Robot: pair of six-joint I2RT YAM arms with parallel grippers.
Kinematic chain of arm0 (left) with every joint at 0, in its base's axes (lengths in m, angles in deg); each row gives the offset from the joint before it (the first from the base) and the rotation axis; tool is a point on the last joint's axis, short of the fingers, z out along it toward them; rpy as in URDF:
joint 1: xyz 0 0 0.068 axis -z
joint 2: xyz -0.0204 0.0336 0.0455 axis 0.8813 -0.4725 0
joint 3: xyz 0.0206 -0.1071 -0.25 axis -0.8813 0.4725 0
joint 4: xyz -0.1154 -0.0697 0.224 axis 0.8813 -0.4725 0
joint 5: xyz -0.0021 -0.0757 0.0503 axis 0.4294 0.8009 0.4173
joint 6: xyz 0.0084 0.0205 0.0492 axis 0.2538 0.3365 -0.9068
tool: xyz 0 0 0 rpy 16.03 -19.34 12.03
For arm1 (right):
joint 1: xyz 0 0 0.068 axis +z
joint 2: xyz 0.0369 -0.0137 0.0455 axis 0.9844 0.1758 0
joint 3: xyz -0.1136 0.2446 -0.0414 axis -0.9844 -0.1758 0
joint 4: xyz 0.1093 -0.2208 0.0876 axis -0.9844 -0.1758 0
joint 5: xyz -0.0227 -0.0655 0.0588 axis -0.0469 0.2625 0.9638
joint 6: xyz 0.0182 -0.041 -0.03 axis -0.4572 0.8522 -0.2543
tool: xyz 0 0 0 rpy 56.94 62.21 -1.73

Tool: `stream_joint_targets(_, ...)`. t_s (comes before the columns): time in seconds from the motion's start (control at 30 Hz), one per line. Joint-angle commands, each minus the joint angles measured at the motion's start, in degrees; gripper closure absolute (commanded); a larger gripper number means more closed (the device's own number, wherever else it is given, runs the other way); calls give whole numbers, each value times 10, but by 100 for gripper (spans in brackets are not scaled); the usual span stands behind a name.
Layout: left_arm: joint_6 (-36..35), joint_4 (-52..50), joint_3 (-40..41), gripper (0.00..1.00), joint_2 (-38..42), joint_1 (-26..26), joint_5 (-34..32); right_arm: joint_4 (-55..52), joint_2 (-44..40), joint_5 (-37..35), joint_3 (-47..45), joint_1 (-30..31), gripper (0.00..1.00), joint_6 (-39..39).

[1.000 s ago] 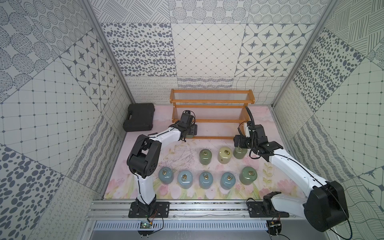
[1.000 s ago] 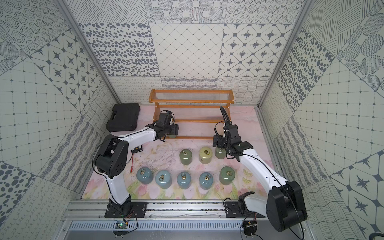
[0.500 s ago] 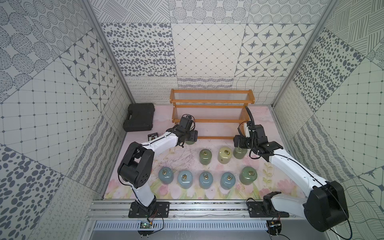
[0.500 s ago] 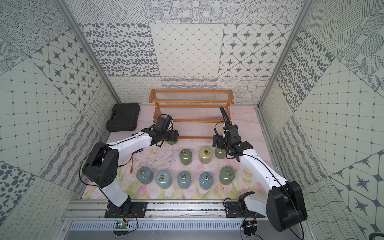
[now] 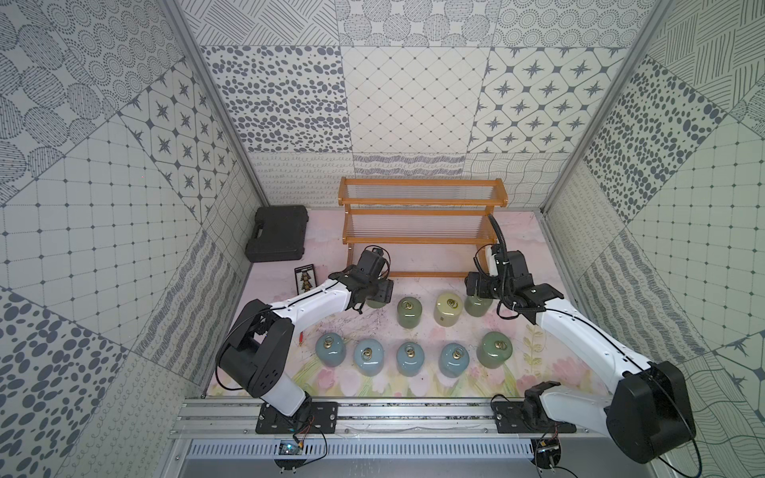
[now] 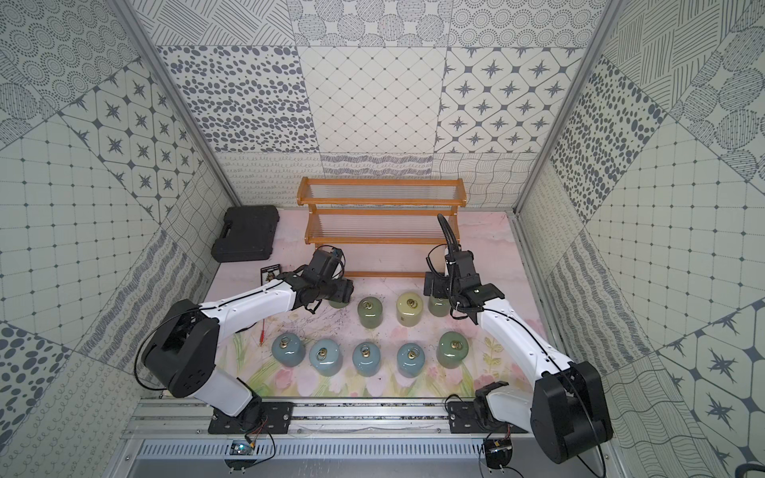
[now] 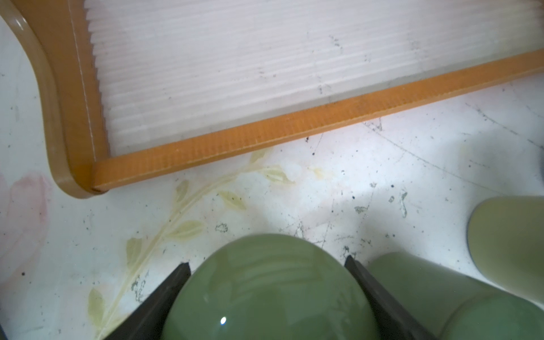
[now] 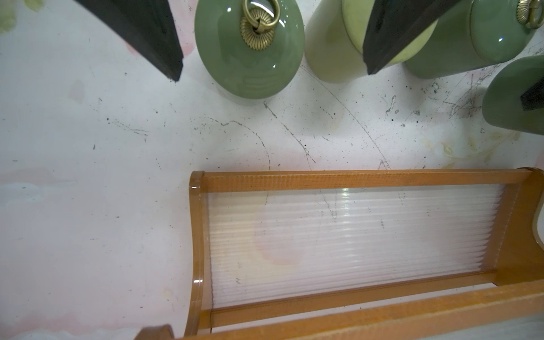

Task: Remove the tea canisters from the shelf
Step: Pick up the tea canister from the shelf, then place the tea canister at the center of the board.

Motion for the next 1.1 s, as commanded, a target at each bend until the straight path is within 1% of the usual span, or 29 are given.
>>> stream_joint_targets(0.0,33,25,23,24,19,5,-27,14,-19,-1,-5,-2,0,0)
stream_joint_targets(0.63,70,47,64,23,23,21,-41,17,-17,1,-10,-2,0,-2)
stream_joint_targets(1.07,68,41,69,17,23,32,-56,20,-14,1,-12,-2,0,-2)
